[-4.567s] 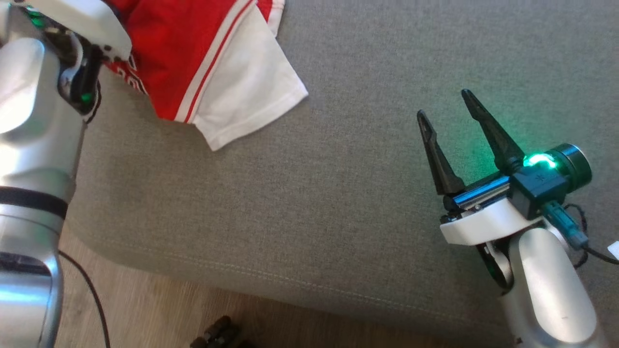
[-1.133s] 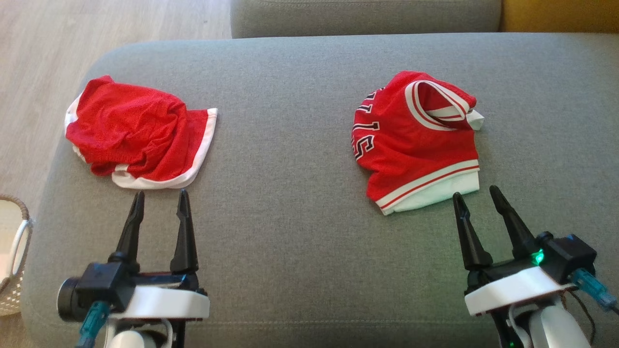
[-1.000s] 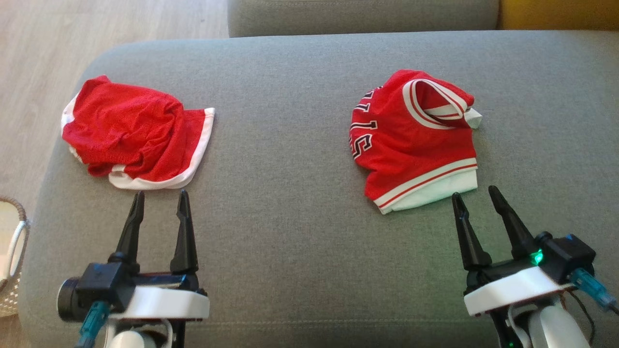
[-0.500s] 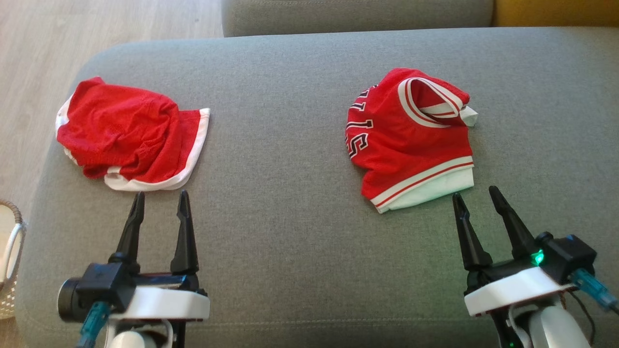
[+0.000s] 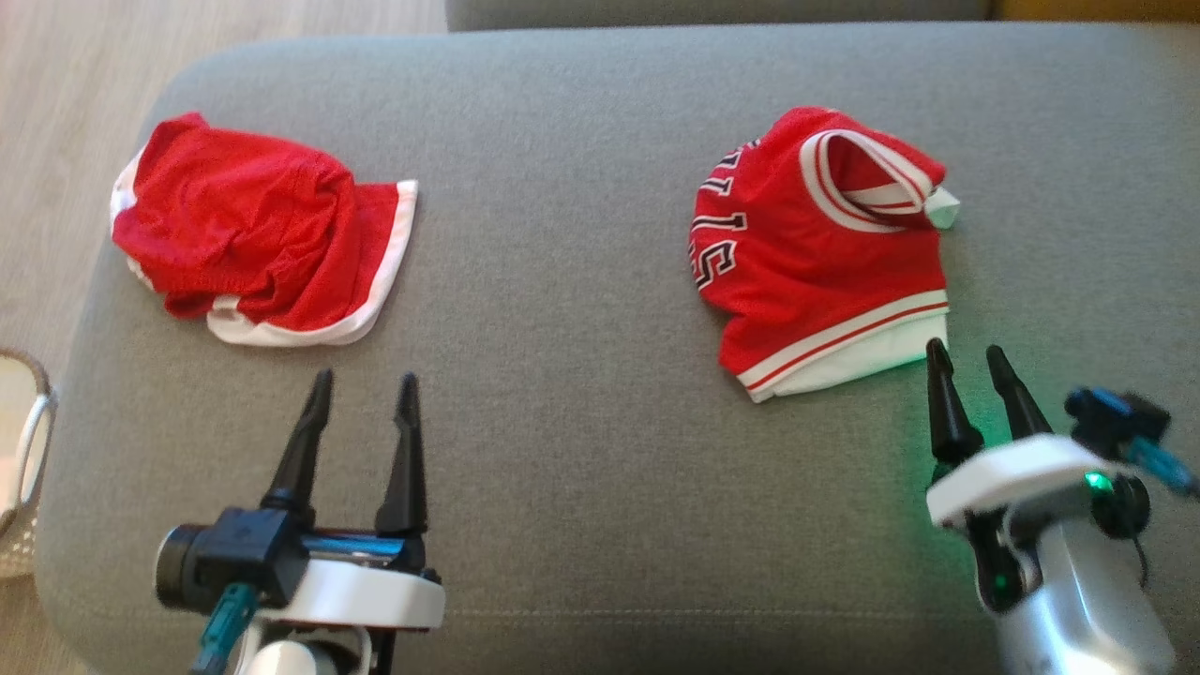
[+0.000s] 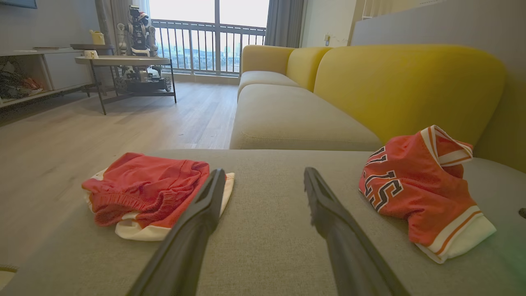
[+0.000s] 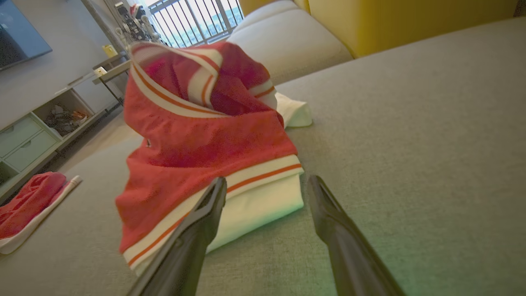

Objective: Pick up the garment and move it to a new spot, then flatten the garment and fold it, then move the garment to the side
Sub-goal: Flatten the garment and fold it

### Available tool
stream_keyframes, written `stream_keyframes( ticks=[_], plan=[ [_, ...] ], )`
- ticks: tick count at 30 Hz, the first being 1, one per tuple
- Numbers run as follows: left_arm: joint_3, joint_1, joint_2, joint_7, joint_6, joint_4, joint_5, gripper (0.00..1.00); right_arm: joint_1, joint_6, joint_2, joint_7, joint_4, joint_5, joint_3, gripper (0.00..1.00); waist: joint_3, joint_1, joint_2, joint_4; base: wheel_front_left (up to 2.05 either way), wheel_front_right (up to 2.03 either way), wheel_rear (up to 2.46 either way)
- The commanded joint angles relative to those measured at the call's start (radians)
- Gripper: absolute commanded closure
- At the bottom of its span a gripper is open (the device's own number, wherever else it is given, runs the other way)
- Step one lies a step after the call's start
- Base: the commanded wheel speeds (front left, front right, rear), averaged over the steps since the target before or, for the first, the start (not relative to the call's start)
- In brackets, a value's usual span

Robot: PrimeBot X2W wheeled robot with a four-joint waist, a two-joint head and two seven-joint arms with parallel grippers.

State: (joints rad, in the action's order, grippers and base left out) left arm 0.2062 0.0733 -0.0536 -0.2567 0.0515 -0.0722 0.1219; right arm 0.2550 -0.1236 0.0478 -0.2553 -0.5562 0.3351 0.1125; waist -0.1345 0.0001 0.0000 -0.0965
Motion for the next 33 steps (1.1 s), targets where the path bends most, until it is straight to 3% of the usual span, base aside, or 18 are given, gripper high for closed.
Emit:
stream_keyframes(
  ticks=[1, 3, 14, 15, 17, 24, 28, 33],
  plan=[
    [-0.02, -0.05, 0.003, -0.005, -0.004, -0.035, -0.006, 0.0, 0.094, -0.007, 0.002, -0.002, -0.066, -0.013, -0.003, 0.0, -0.022, -0.0001, 0.0, -0.014, 0.0, 0.0, 0.0],
    [-0.014, -0.06, 0.003, -0.005, -0.004, -0.033, -0.002, 0.0, 0.178, -0.007, 0.002, 0.012, -0.179, -0.046, 0.027, 0.0, -0.043, -0.0001, 0.0, -0.022, 0.0, 0.0, 0.0],
    [0.008, -0.101, 0.003, -0.005, -0.011, -0.021, 0.003, 0.0, 0.442, -0.007, 0.002, 0.068, -0.555, -0.183, 0.185, 0.0, -0.101, -0.0001, 0.0, -0.048, 0.0, 0.0, 0.0],
    [0.009, -0.103, 0.003, -0.005, -0.01, -0.02, 0.003, 0.0, 0.456, -0.007, 0.002, 0.066, -0.583, -0.19, 0.192, 0.06, -0.101, -0.0001, 0.0, -0.048, 0.0, 0.0, 0.0],
    [0.009, -0.105, 0.003, -0.005, -0.01, -0.017, 0.002, 0.0, 0.477, -0.007, 0.002, 0.049, -0.627, -0.201, 0.201, 1.0, -0.1, -0.0001, 0.0, -0.046, 0.0, 0.0, 0.0],
    [0.004, -0.104, 0.003, -0.005, -0.014, -0.038, -0.001, 0.0, 0.513, -0.007, 0.002, -0.005, -0.659, -0.136, 0.201, 1.0, -0.075, -0.0001, 0.0, -0.015, 0.0, 0.0, 0.0],
    [-0.01, -0.09, 0.003, -0.005, -0.018, -0.064, -0.014, 0.0, 0.489, -0.007, 0.002, -0.006, -0.454, -0.093, 0.192, 1.0, -0.058, -0.0001, 0.0, 0.056, 0.0, 0.0, 0.0],
    [-0.012, -0.079, 0.003, -0.005, -0.027, -0.067, -0.024, 0.0, 0.512, -0.007, 0.002, 0.0, -0.263, -0.125, 0.19, 1.0, -0.032, -0.0001, 0.0, 0.128, 0.0, 0.0, 0.0]
  ],
)
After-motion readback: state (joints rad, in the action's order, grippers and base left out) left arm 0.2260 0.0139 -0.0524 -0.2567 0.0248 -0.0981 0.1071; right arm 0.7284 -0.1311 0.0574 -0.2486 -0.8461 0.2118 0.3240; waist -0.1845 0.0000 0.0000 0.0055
